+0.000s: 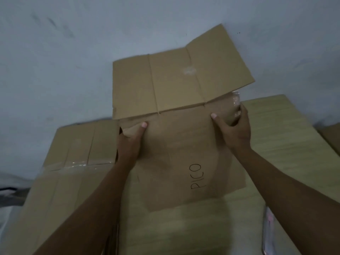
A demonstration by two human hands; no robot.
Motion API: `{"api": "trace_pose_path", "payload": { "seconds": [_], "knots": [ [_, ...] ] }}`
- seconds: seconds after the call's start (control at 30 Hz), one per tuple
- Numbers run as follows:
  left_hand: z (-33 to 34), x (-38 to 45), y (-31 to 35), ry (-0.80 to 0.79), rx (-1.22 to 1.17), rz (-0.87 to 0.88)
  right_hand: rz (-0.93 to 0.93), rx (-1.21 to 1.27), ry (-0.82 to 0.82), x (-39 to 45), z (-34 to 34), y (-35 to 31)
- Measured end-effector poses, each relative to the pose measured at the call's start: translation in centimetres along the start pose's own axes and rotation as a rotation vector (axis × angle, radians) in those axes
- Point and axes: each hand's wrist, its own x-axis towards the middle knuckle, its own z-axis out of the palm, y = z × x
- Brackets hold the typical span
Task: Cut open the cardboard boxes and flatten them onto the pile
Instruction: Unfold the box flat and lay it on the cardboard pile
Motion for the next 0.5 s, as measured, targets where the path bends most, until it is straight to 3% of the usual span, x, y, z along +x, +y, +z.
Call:
{"api": "trace_pose_path", "payload": {
  "seconds": [0.17, 0.4, 0.5],
  "knots": [
    [-1.0, -0.5, -0.9, -0.088, 0.137, -0.137, 0.04, -0.092, 0.089, -3.2, -0.5, 1.9],
    [-1.1, -3.6, -6.8, -0.056, 0.348, -0.334, 0.185, -0.389, -0.108, -8.8, -0.2, 8.0],
    [-0.9, -5.2, -10.4, -0.17, 0.423, -0.356, 0.229, -0.479, -0.178, -9.4, 0.4, 10.3]
  ]
}}
